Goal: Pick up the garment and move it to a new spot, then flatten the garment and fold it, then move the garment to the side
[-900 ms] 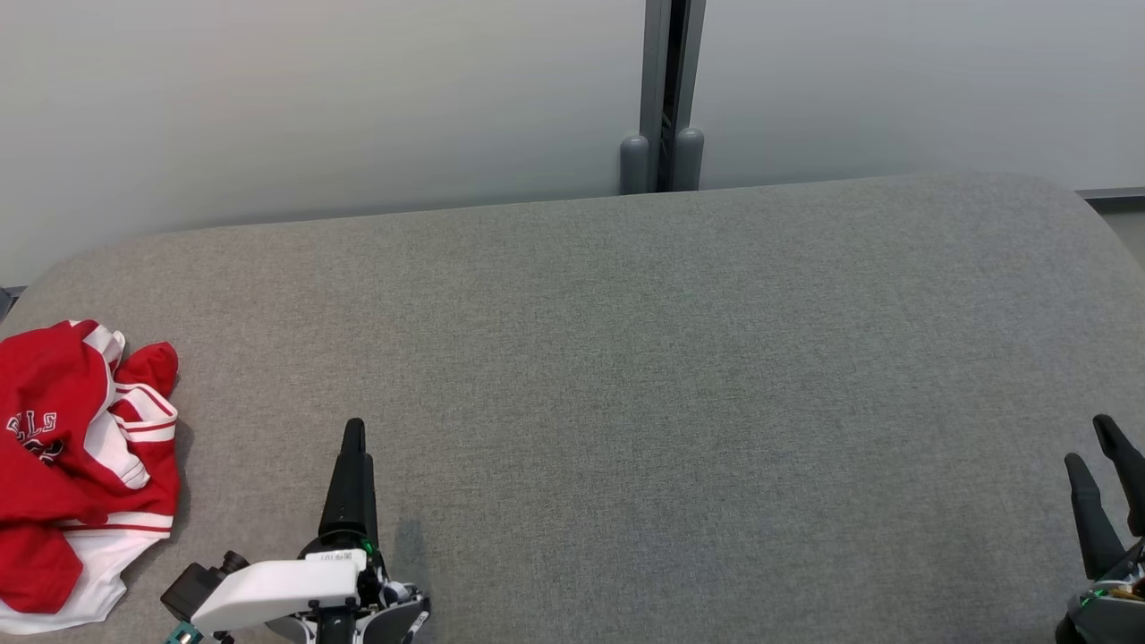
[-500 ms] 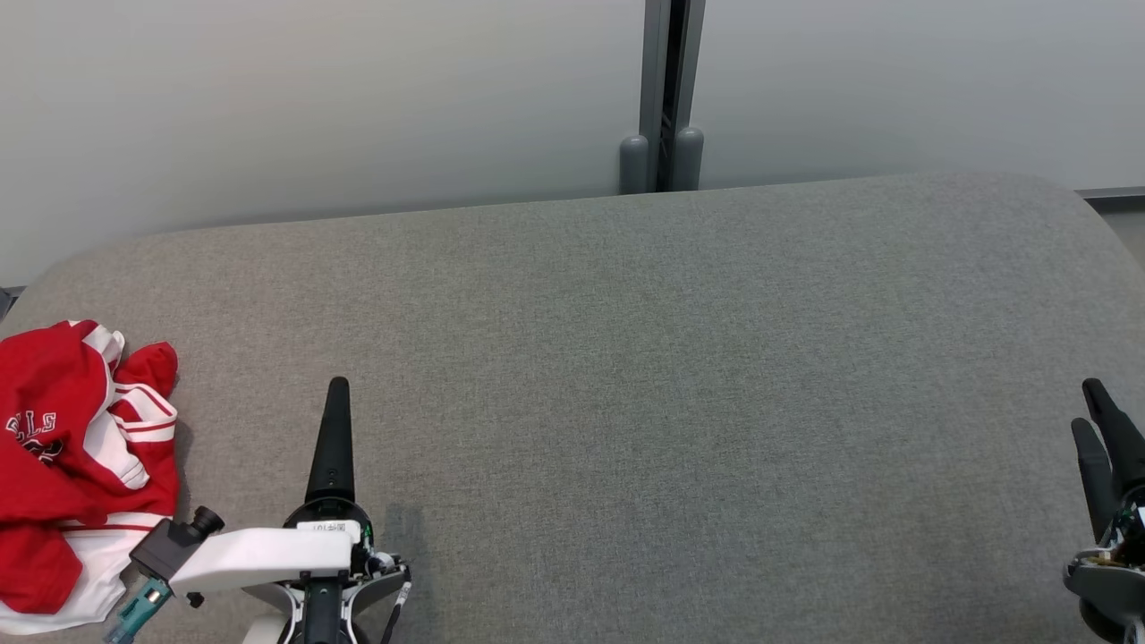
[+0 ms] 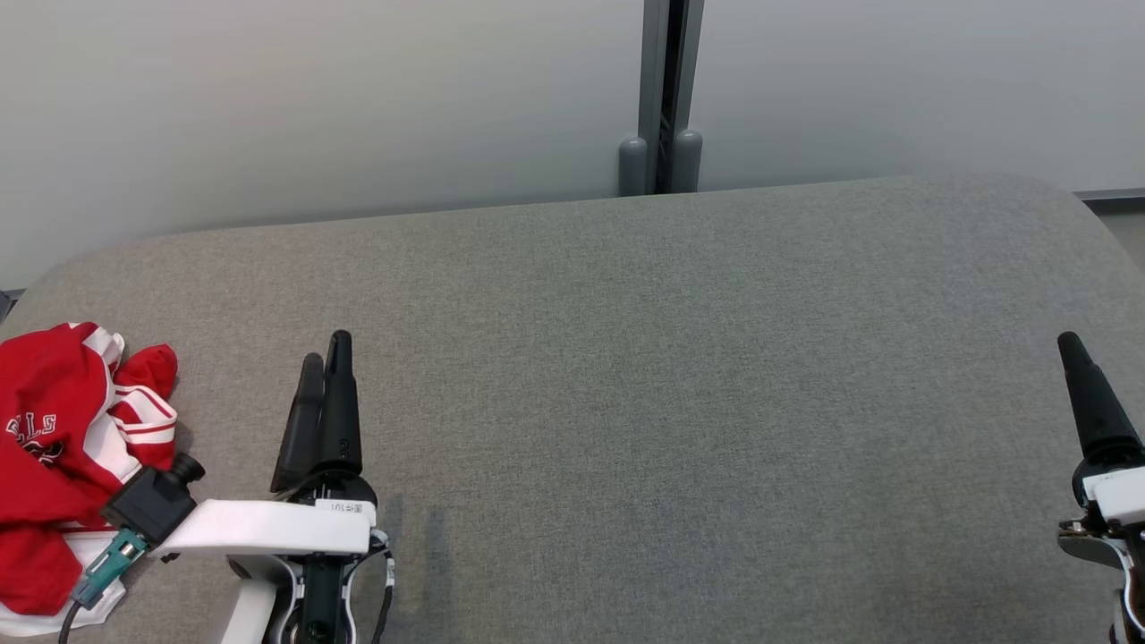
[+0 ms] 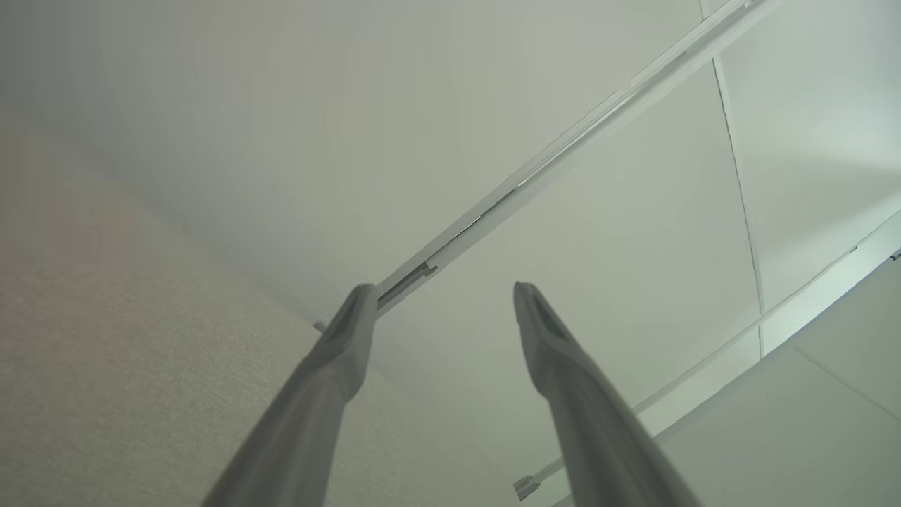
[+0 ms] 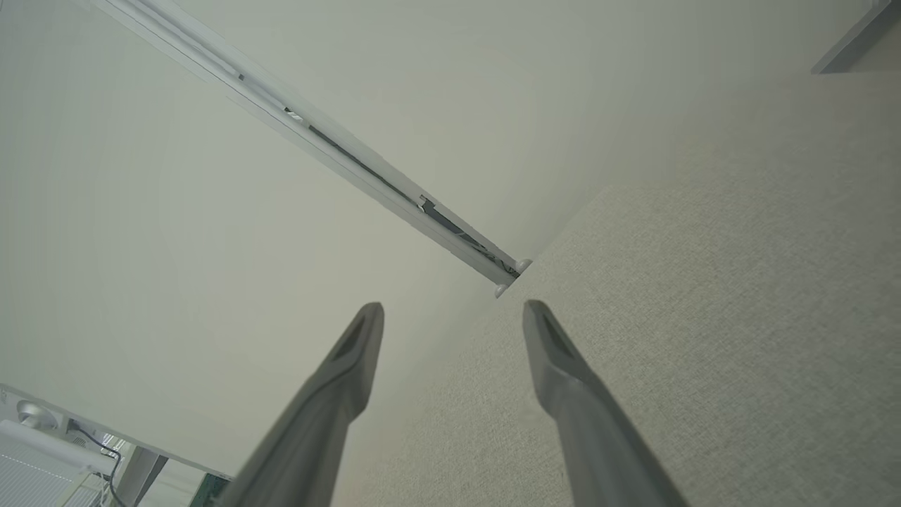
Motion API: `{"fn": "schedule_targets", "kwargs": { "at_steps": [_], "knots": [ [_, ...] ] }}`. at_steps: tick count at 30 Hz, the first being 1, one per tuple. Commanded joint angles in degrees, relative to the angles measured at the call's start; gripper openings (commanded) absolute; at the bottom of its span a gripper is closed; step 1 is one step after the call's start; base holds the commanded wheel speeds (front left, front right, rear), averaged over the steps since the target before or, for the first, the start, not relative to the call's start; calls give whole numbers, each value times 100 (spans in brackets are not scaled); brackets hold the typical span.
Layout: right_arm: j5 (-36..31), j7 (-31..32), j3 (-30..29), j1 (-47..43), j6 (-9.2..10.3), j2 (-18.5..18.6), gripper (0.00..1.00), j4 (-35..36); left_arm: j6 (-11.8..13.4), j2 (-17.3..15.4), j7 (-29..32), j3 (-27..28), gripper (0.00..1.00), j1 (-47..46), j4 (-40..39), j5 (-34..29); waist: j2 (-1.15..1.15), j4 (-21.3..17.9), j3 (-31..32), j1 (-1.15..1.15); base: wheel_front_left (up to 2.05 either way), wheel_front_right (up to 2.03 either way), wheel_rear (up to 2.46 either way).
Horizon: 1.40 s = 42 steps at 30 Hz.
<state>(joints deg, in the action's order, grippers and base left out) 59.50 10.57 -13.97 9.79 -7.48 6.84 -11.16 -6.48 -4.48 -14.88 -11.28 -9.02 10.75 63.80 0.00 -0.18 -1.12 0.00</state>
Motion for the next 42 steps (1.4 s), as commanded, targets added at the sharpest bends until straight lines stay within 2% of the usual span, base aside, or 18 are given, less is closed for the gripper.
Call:
{"fn": "schedule_targets", "kwargs": {
  "at_steps": [1,9,19,42],
  "knots": [
    [-339,-123,115,156,-1,143,100,171,38,-56,-12,51,100,-213,-151,-338,0,-2,5,0,0,0,0],
    [-1373,-437,460,172,-1,249,100,341,188,-195,-13,50,100,-168,-317,-1321,0,-15,19,0,0,0,0],
    [-2430,-796,718,164,-2,192,100,468,399,-365,55,15,100,-142,-395,-2375,0,-25,14,0,0,0,0],
    [-3976,-1470,1184,-45,-1,24,100,198,710,-512,508,195,100,-13,-113,-3719,0,-54,36,0,0,0,0]
  ]
}}
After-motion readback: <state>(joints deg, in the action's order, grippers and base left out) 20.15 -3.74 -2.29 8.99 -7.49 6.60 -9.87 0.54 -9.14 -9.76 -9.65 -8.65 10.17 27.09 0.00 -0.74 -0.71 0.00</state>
